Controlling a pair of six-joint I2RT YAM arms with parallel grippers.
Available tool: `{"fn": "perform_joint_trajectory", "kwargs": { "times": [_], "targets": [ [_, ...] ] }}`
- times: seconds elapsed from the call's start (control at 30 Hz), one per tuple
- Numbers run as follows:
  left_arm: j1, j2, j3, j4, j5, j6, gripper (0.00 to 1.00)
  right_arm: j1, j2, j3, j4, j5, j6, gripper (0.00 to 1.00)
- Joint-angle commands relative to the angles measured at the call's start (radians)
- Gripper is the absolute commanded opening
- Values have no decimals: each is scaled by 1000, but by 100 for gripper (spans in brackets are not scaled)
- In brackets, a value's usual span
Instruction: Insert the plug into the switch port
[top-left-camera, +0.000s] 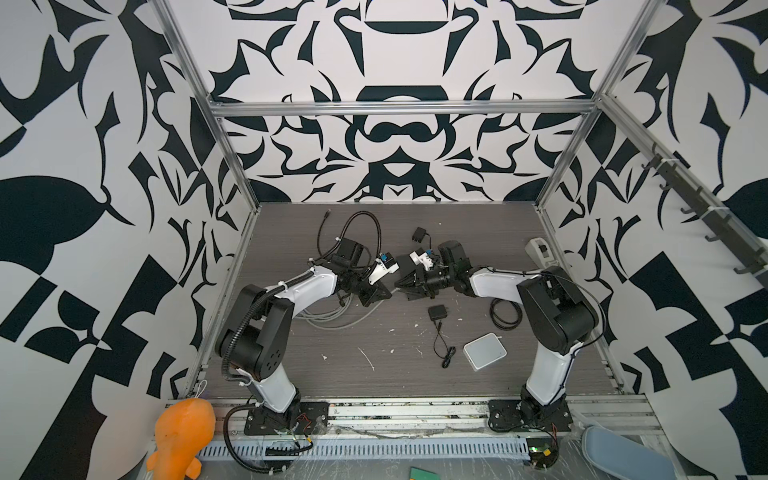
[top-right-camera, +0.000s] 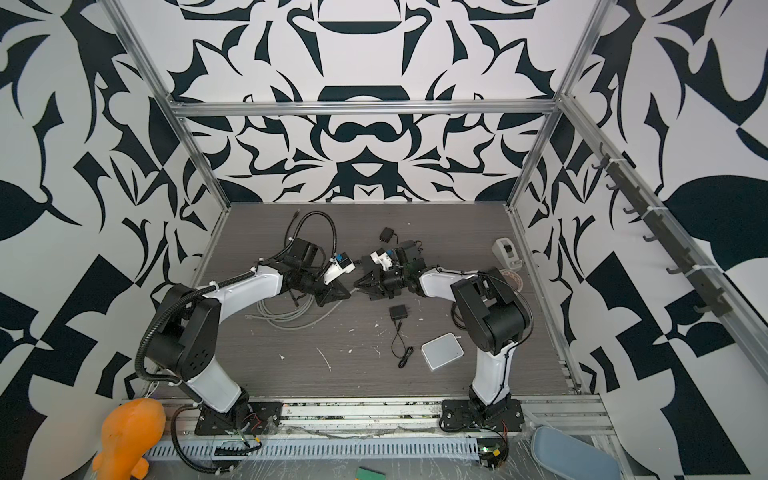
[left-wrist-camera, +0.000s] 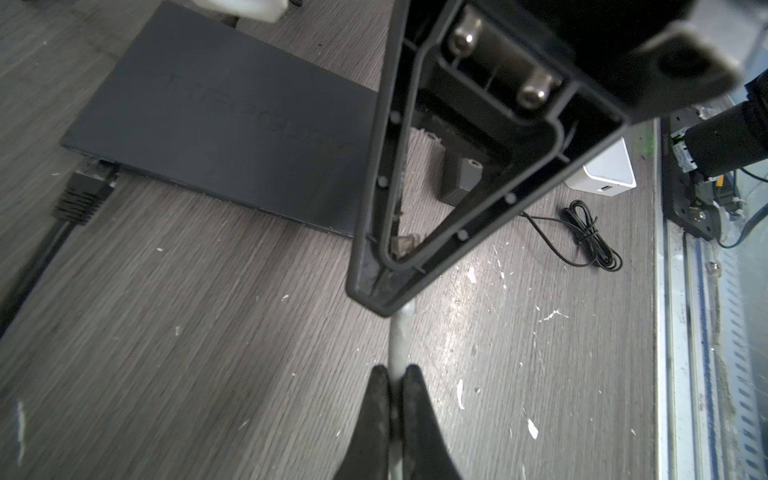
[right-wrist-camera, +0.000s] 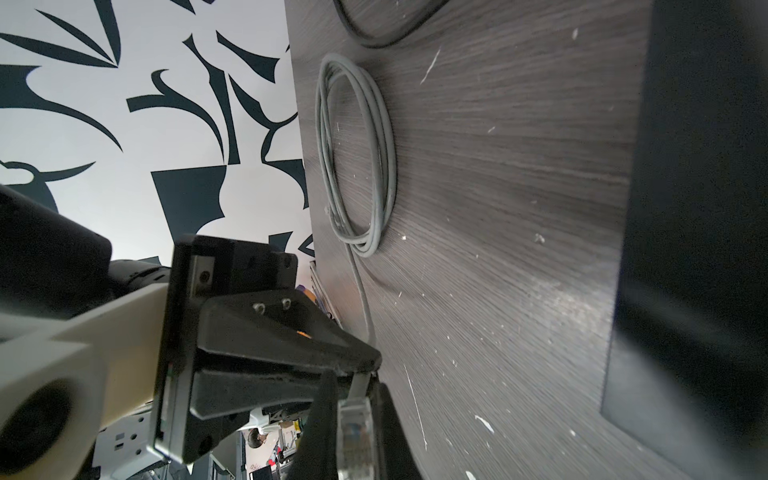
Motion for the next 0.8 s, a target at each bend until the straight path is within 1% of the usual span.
{"fn": "perform_joint_trajectory", "kwargs": {
  "times": [0.0,0.03,0.07,0.13,0.23,0.37,0.43,0.5,0.63,0.77],
  "targets": [
    [6,-12,18,-4,-7,-7,14,11,-55,31,-93,34,28,6],
    [6,-12,23,-6,-34,-13,22,12,-57,41,-140,49,29,6],
    [4,-14,27,-7,-51,-21,26,12,-58,48,-182,61,33,6],
    [-11,-30,21,1,-90,-25,30,11,-54,57,-242,89,77,7],
    [-62,-62,-7,44,-176,-10,34,13,-50,49,-226,90,184,6],
    [-119,-64,-17,52,-251,-6,35,12,-44,26,-178,94,334,6],
    [-161,-67,-30,58,-320,10,35,13,-34,6,-121,93,422,6],
    [-199,-74,-46,65,-374,26,34,13,-36,-8,-107,95,474,6],
    [-236,-88,-80,102,-473,29,35,12,-47,-2,-151,100,503,5],
    [-251,-88,-105,159,-536,36,35,12,-48,11,-194,81,518,4]
  ]
}}
